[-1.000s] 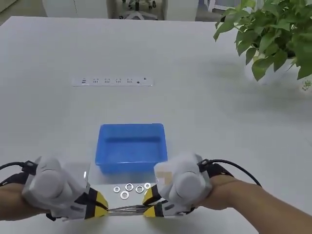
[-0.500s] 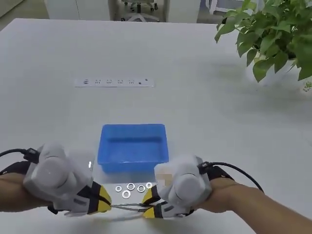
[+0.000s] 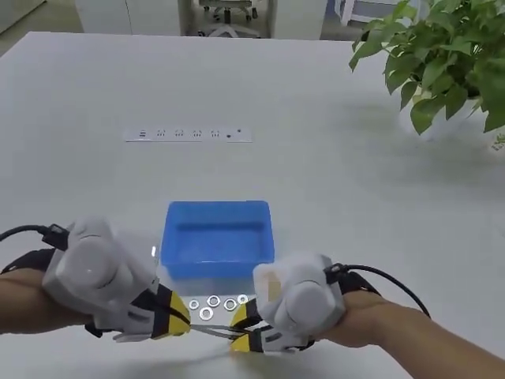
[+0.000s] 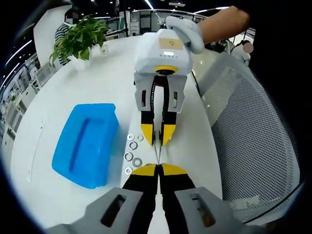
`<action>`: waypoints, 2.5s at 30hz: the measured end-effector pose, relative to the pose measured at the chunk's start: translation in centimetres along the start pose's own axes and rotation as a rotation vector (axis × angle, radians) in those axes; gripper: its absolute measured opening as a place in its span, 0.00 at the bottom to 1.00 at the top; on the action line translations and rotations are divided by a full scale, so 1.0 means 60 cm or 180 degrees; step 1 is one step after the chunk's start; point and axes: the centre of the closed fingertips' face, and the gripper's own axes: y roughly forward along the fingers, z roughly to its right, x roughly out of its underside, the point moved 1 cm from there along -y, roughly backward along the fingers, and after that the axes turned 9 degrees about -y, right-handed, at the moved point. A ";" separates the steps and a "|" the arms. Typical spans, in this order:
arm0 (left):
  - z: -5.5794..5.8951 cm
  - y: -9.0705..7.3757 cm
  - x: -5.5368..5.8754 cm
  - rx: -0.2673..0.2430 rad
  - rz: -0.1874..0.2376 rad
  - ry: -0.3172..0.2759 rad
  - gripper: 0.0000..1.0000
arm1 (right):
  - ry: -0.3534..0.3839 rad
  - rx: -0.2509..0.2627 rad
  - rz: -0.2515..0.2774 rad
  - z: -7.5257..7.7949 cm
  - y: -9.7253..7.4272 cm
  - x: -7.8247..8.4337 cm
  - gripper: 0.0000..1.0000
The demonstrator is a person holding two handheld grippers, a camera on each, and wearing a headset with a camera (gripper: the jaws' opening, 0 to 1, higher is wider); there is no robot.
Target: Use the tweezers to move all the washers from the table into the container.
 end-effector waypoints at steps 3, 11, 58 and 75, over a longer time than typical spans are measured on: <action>0.001 -0.001 -0.005 0.0001 0.0014 0.0018 0.05 | 0.0009 0.0015 0.0011 0.000 -0.002 0.000 0.12; 0.005 -0.008 -0.026 0.0014 0.0059 0.0085 0.05 | 0.0053 0.0033 0.0031 0.001 -0.004 -0.002 0.11; 0.023 -0.001 -0.108 0.0138 0.0348 0.0441 0.06 | 0.0248 0.0246 0.0267 0.009 -0.005 -0.035 0.10; 0.022 0.006 -0.096 0.0136 0.0381 0.0381 0.05 | 0.0262 0.0276 0.0272 0.009 -0.005 -0.034 0.12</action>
